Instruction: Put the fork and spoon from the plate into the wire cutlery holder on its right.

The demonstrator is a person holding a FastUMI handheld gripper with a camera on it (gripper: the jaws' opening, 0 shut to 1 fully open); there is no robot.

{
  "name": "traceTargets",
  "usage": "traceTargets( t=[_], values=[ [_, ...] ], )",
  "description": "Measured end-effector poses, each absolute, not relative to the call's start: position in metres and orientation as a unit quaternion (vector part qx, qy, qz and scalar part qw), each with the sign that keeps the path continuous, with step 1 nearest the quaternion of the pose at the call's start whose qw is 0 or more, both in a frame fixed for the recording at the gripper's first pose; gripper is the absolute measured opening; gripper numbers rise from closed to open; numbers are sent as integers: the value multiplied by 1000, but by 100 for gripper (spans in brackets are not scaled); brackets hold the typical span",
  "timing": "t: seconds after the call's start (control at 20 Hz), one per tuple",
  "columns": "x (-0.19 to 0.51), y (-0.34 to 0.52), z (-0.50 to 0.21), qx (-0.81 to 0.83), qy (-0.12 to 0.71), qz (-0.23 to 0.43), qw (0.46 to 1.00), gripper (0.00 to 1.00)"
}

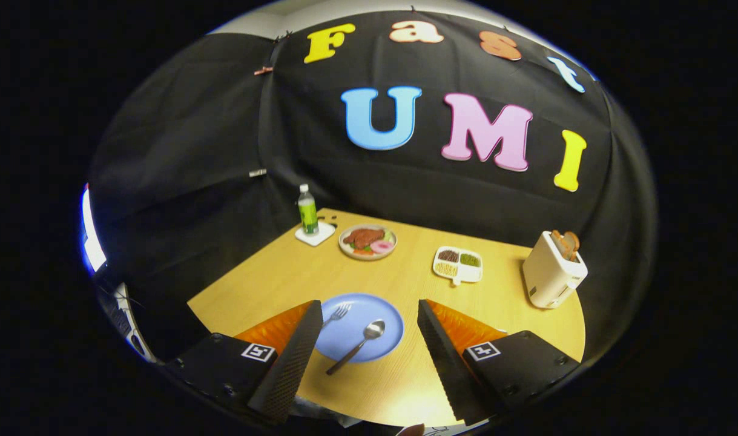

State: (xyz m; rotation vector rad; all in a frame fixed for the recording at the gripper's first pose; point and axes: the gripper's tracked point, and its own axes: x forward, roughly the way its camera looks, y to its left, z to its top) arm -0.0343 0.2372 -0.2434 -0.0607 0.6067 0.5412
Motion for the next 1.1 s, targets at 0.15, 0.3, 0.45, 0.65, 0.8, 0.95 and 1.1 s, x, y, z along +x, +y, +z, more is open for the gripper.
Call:
traceTargets(
  t=[0.15,0.3,0.45,0.65,0.8,0.95,1.1],
  values=[
    [-41,254,-306,-36,368,261,892,98],
    [-44,268,-360,-27,437,240,866,93],
    [-38,283,-401,3,488,211,847,78],
    [-31,287,-442,6,541,173,823,50],
    [-28,283,-458,-6,558,151,816,47],
    [-29,286,-470,-19,577,152,802,24],
    [-28,288,-472,-2,586,166,793,11]
  ],
)
